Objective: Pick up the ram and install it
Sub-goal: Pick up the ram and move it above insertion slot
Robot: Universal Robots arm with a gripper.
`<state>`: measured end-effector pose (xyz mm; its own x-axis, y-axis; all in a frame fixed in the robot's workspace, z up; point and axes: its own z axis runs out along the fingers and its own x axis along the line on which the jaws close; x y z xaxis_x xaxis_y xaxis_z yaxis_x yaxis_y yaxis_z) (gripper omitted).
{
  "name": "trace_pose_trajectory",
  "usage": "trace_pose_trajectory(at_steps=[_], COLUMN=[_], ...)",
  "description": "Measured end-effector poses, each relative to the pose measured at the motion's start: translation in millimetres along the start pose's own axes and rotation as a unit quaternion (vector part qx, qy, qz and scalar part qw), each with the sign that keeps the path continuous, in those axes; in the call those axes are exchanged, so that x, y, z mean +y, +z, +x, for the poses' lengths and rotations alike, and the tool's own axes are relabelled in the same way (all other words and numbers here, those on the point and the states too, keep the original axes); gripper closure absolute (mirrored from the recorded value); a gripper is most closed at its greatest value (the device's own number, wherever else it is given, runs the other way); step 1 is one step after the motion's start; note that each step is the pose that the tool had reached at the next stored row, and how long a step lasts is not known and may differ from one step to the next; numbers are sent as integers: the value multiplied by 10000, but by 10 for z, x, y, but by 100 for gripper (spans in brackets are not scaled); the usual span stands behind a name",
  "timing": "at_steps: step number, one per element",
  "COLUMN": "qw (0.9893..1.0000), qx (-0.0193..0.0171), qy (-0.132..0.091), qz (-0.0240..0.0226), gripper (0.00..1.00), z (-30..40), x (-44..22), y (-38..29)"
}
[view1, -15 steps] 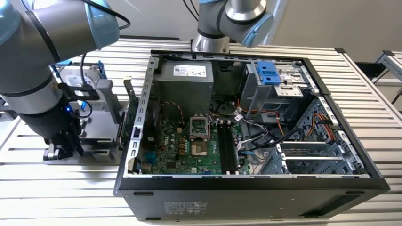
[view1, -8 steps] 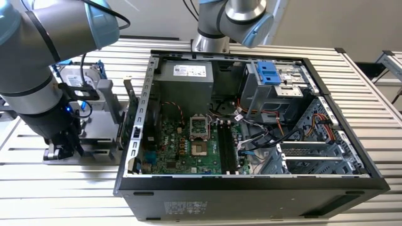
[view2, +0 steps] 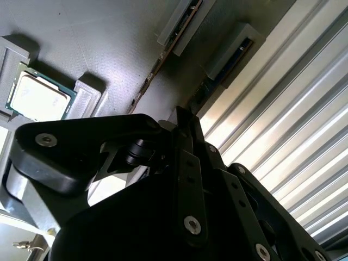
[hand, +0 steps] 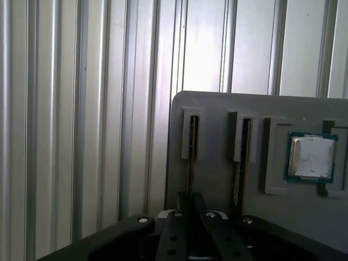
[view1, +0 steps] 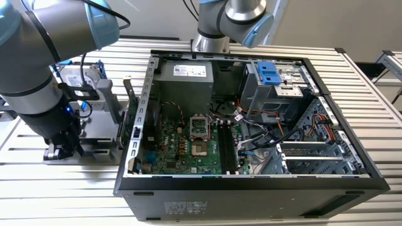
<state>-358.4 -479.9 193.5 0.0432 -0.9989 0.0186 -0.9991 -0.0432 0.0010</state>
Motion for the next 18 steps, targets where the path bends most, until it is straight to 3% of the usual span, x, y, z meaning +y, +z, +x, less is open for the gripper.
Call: trace_pose_trajectory(at_steps=[11, 18], qw=[10000, 10000], qx=[-1, 0], qy=[0, 0], qz=[2, -1], gripper=[100, 100], z=[0, 1], x=[0, 0], y=[-1, -53])
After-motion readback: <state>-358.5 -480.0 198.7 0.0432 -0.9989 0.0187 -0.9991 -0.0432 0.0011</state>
